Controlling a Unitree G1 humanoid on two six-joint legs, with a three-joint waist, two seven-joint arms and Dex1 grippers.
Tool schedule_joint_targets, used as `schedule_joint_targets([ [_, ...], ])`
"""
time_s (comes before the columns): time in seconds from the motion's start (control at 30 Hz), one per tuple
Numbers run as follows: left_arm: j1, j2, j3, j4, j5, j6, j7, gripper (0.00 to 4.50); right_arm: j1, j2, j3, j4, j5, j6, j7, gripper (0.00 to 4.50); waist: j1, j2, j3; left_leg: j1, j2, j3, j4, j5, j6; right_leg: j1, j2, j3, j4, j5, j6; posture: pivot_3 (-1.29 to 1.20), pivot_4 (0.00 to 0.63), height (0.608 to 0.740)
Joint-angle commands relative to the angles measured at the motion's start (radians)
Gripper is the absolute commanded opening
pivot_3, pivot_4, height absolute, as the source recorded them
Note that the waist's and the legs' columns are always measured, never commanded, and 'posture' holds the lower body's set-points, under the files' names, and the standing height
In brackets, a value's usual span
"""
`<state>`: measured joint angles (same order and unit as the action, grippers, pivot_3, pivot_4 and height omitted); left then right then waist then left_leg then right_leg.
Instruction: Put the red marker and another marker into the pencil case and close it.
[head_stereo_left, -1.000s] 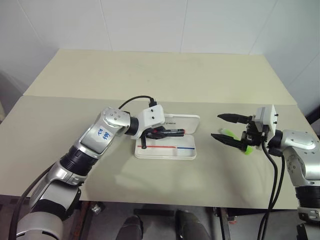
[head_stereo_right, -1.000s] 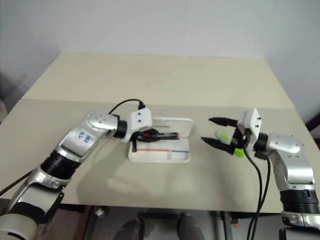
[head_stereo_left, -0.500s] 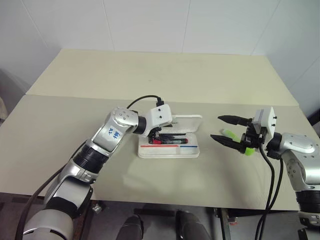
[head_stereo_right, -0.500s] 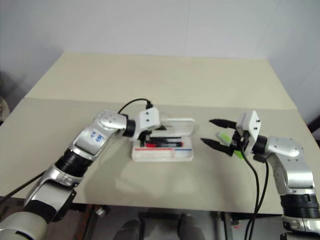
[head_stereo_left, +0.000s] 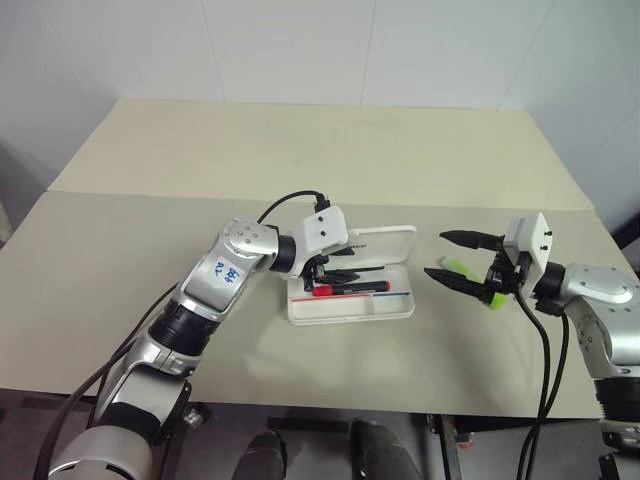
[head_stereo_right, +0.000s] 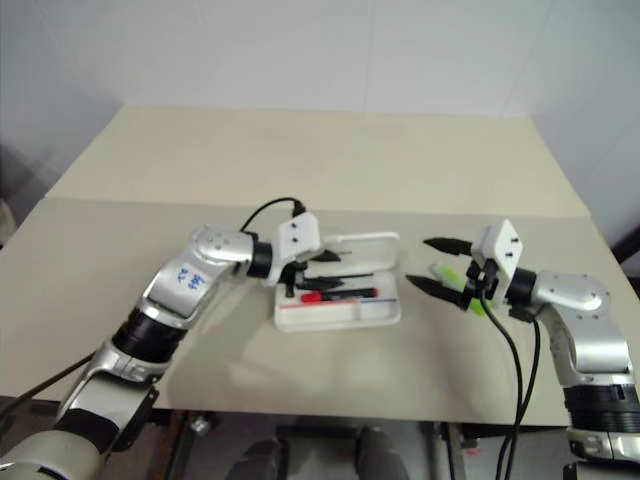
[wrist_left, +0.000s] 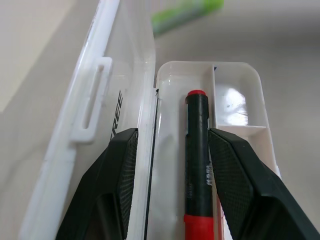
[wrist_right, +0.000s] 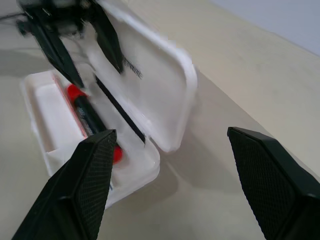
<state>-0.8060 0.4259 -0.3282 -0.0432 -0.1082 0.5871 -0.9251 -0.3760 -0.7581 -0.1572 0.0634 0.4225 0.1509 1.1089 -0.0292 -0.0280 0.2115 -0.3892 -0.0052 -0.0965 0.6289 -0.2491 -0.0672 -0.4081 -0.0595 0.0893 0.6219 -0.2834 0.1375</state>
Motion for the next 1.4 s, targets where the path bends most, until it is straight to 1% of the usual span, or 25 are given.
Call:
schedule_joint_targets([
  [0.03,0.028,-0.002,0.062,-0.073,-0.042,0.011,0.022,2.70,-0.047,-0.016,0.002,0.044,-0.031,-0.039,0.007,4.50,-0.001,0.000,0.000,0.000,0.000,0.000,0.000,0.000,0.000,0.000,0.000,0.000,0.000,0.000,0.000,0.00,0.150,0.740],
  [0.2,0.038,0.039,0.034,-0.069,-0.015,0.034,0.016,2.70,-0.085,0.002,0.017,0.080,-0.044,-0.056,0.015,4.50,-0.001,0.000,0.000,0.001,0.000,0.000,0.000,0.000,0.000,0.000,0.000,0.000,0.001,0.000,0.000,0.00,0.150,0.740],
  [0.33,0.021,0.086,-0.001,-0.062,0.006,0.097,-0.006,2.70,-0.098,0.009,0.024,0.097,-0.048,-0.067,0.018,4.50,-0.001,0.000,0.000,0.001,0.000,0.000,0.000,0.000,0.000,0.000,0.000,0.000,0.000,0.000,0.000,0.00,0.150,0.740],
  [0.5,0.002,0.149,-0.021,-0.039,0.017,0.052,-0.063,2.70,-0.089,0.015,0.021,0.090,-0.047,-0.068,0.016,4.50,-0.005,0.000,0.000,0.001,0.000,0.000,-0.001,0.000,0.000,0.000,0.000,0.000,0.000,0.000,0.000,0.00,0.150,0.740],
  [0.67,-0.019,0.165,-0.033,0.008,0.024,0.010,-0.096,2.70,-0.078,0.019,0.019,0.081,-0.045,-0.066,0.009,4.50,-0.005,0.000,0.000,0.001,0.000,0.000,0.000,0.000,0.000,0.000,0.000,0.000,0.001,0.000,0.000,0.00,0.150,0.740],
  [0.73,-0.028,0.161,-0.034,0.019,0.024,0.001,-0.102,1.97,-0.076,0.021,0.018,0.077,-0.045,-0.065,0.005,4.50,-0.005,0.000,0.000,0.001,0.000,0.000,0.000,0.000,0.000,0.000,0.000,0.000,0.001,0.000,0.000,0.00,0.150,0.740],
  [0.8,-0.034,0.154,-0.032,0.023,0.026,-0.008,-0.103,1.47,-0.073,0.021,0.017,0.073,-0.044,-0.064,0.003,4.50,-0.005,0.000,0.000,0.001,0.000,0.000,0.000,0.000,0.000,0.000,0.000,0.000,0.001,0.000,0.000,0.00,0.150,0.740],
  [0.93,-0.037,0.145,-0.030,0.009,0.025,-0.017,-0.105,0.14,-0.069,0.018,0.013,0.071,-0.042,-0.063,0.002,4.50,-0.001,0.000,0.000,0.001,0.000,0.000,0.000,0.000,0.000,0.000,0.000,0.000,0.000,0.000,0.000,0.00,0.150,0.740],
  [0.97,-0.037,0.142,-0.029,0.004,0.026,-0.021,-0.103,0.05,-0.069,0.017,0.013,0.072,-0.042,-0.064,0.002,4.50,-0.001,0.000,0.000,0.001,0.000,0.000,0.000,0.000,0.000,0.000,0.000,0.000,0.000,0.000,0.000,0.00,0.150,0.740],
  [1.2,-0.035,0.131,-0.028,-0.051,0.017,0.006,-0.105,0.05,-0.078,0.018,0.017,0.079,-0.045,-0.065,0.004,4.50,-0.002,0.000,0.000,0.000,0.000,0.000,0.000,0.000,0.000,0.000,0.000,0.000,0.001,0.000,0.000,0.00,0.150,0.740],
  [1.4,-0.010,0.145,-0.036,-0.160,-0.009,0.045,-0.136,0.05,-0.091,0.022,0.025,0.090,-0.051,-0.069,0.006,4.50,-0.001,0.000,0.000,0.000,0.000,0.000,0.000,0.000,0.000,0.000,0.000,0.000,0.000,0.000,0.000,0.00,0.150,0.740],
])
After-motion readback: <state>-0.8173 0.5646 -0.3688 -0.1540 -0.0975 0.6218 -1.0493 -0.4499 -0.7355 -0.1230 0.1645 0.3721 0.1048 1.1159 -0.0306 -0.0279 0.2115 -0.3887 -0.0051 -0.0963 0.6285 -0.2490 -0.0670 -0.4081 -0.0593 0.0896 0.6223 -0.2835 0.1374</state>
